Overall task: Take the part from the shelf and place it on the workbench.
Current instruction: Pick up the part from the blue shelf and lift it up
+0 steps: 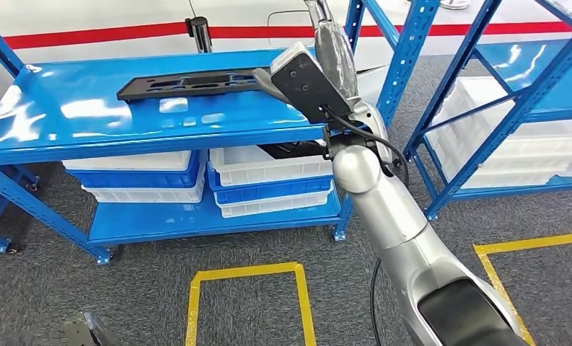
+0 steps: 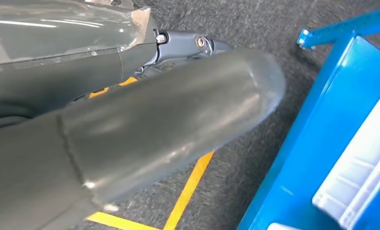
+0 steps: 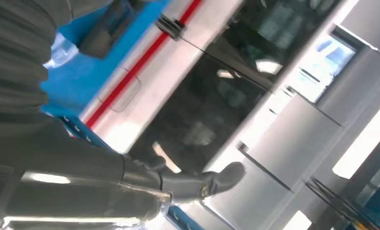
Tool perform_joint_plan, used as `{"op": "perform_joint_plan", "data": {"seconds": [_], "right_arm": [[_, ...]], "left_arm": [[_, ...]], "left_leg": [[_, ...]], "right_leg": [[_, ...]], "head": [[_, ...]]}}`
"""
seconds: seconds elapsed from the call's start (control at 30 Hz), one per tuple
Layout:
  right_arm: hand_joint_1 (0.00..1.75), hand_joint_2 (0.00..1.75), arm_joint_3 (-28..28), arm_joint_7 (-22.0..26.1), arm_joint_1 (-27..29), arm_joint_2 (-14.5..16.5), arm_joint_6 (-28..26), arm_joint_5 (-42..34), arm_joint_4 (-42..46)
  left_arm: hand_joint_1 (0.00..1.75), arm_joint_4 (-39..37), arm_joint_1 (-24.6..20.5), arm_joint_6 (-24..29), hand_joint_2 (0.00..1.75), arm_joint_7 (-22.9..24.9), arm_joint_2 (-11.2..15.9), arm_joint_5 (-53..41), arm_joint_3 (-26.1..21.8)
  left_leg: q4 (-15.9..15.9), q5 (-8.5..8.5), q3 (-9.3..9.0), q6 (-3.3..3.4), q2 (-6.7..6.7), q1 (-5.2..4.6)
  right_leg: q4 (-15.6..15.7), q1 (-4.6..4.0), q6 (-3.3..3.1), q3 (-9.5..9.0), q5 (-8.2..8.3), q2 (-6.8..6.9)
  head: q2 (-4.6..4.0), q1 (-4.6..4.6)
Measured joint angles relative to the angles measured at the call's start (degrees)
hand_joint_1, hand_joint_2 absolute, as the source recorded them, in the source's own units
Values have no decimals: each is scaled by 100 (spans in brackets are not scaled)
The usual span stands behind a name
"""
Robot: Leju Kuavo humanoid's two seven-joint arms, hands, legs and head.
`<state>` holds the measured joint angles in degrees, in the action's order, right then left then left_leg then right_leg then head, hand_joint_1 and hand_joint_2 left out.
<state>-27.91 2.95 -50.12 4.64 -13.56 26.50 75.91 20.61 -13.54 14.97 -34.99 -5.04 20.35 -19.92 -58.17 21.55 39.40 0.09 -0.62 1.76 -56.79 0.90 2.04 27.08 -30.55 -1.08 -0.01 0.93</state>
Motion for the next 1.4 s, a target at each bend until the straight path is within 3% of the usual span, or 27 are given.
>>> {"op": "perform_joint_plan", "data": {"seconds": [0.07, 0.1, 0.17, 0.23, 0.27, 0.3, 0.33, 0.4, 0.47, 0.5, 0.57, 0.6, 0.67, 0.73, 0.77, 0.8, 0.83, 0.93, 1.0, 1.13, 1.4], "right_arm": [[0, 175, 32, -24, 16, -23, -5, 19, 80], [0, 175, 44, -38, 23, -39, -8, 30, 124], [0, 175, 63, -70, 55, -95, -10, 42, 192], [0, 175, 79, -92, 118, -156, -10, 45, 220], [0, 175, 87, -96, 151, -184, -10, 45, 228], [0, 175, 92, -98, 174, -203, -10, 45, 237], [0, 175, 94, -99, 186, -218, -10, 45, 246], [0, 175, 94, -101, 193, -240, -6, 45, 262], [0, 175, 94, -111, 197, -261, 8, 44, 261], [0, 175, 94, -116, 195, -267, 15, 44, 259], [0, 175, 95, -121, 178, -249, 22, 44, 267], [0, 175, 93, -115, 162, -228, 26, 44, 273], [0, 175, 88, -104, 135, -184, 40, 44, 277], [0, 175, 84, -97, 126, -159, 58, 35, 260], [0, 175, 83, -95, 127, -151, 71, 31, 247], [0, 175, 82, -94, 128, -145, 87, 24, 234], [0, 175, 82, -92, 128, -140, 101, 19, 222], [0, 175, 80, -86, 125, -137, 123, 8, 192], [0, 175, 79, -82, 119, -137, 128, -4, 179], [0, 175, 80, -66, 104, -141, 133, -59, 164], [0, 175, 55, -23, 101, -140, 144, -136, 101]], "left_arm": [[0, 5, -27, 0, 0, 1, -13, -10, 15], [0, 8, -42, 1, 0, 2, -17, -16, 30], [0, 11, -67, 5, 0, 7, -17, -21, 67], [0, 11, -70, 10, 0, 12, -21, -22, 94], [0, 11, -64, 11, 0, 14, -27, -22, 101], [0, 11, -59, 11, 0, 16, -32, -21, 105], [0, 11, -57, 11, 0, 18, -36, -21, 108], [0, 6, -59, 11, 0, 19, -46, -16, 112], [0, -2, -63, 19, 0, 25, -52, 0, 118], [0, -6, -65, 26, 0, 29, -50, 10, 123], [0, -5, -72, 51, 0, 34, -49, 41, 135], [0, -4, -81, 61, 0, 34, -49, 54, 138], [0, -2, -97, 75, 0, 33, -44, 82, 141], [0, -4, -84, 104, 0, 31, -34, 105, 143], [0, -7, -71, 130, 0, 30, -30, 112, 143], [0, -9, -60, 158, 0, 28, -27, 116, 143], [0, -11, -55, 185, 0, 29, -25, 117, 143], [0, -15, -55, 263, 0, 49, -19, 116, 143], [0, -19, -55, 326, 0, 99, -16, 114, 144], [0, -67, -45, 506, 0, 348, -13, 47, 162], [0, -370, 152, 934, 0, 1340, 21, -257, 370]], "left_leg": [[46, 28, -134, 103, 28, -13], [70, 53, -210, 146, 36, -19], [100, 139, -345, 204, 65, -36], [102, 263, -469, 240, 99, -68], [102, 329, -543, 252, 118, -89], [102, 403, -636, 259, 134, -117], [103, 482, -740, 264, 145, -143], [99, 639, -900, 265, 153, -184], [101, 772, -1007, 229, 162, -208], [82, 810, -1065, 206, 167, -220], [-39, 817, -1063, 170, 163, -219], [-218, 796, -972, 149, 154, -212], [-792, 842, -588, 78, 123, -181], [-1297, 1152, -117, 5, 98, -145], [-1376, 1319, 55, -18, 89, -130], [-1301, 1365, 148, -28, 82, -117], [-1069, 1226, 155, -27, 77, -108], [-107, 245, -62, 39, 76, -114], [90, -38, -147, 80, 83, -134], [98, -91, -180, 54, 109, -180], [98, -32, -187, 156, 124, -231]], "right_leg": [[-193, -14, 92, 38, 23, 20], [-416, -17, 102, 167, 29, 31], [-1179, -13, 65, 671, -85, 51], [-1744, -30, 12, 1212, -355, 53], [-1791, -44, 0, 1372, -456, 53], [-1635, -63, -5, 1438, -454, 53], [-1332, -86, 13, 1433, -326, 54], [-561, -136, 63, 1337, 280, 69], [-110, -177, -14, 1238, 784, 99], [-30, -177, -95, 1203, 905, 106], [6, -146, -245, 1077, 935, 95], [14, -122, -302, 1012, 916, 91], [25, -106, -382, 880, 835, 85], [23, -104, -409, 771, 746, 75], [23, -101, -403, 714, 701, 64], [23, -97, -392, 652, 649, 51], [23, -93, -378, 584, 595, 39], [18, -107, -311, 409, 449, 27], [5, -144, -270, 388, 374, 19], [-6, -188, -318, 395, 329, 29], [54, -180, -245, 401, 297, 38]], "head": [[0, -10], [0, -15], [-1, -22], [0, -33], [0, -38], [0, -40], [0, -42], [0, -34], [0, -37], [0, -39], [-1, -38], [-1, -36], [1, -37], [1, -34], [1, -33], [1, -33], [1, -32], [-1, -37], [0, -41], [1, -44], [0, -44]]}}
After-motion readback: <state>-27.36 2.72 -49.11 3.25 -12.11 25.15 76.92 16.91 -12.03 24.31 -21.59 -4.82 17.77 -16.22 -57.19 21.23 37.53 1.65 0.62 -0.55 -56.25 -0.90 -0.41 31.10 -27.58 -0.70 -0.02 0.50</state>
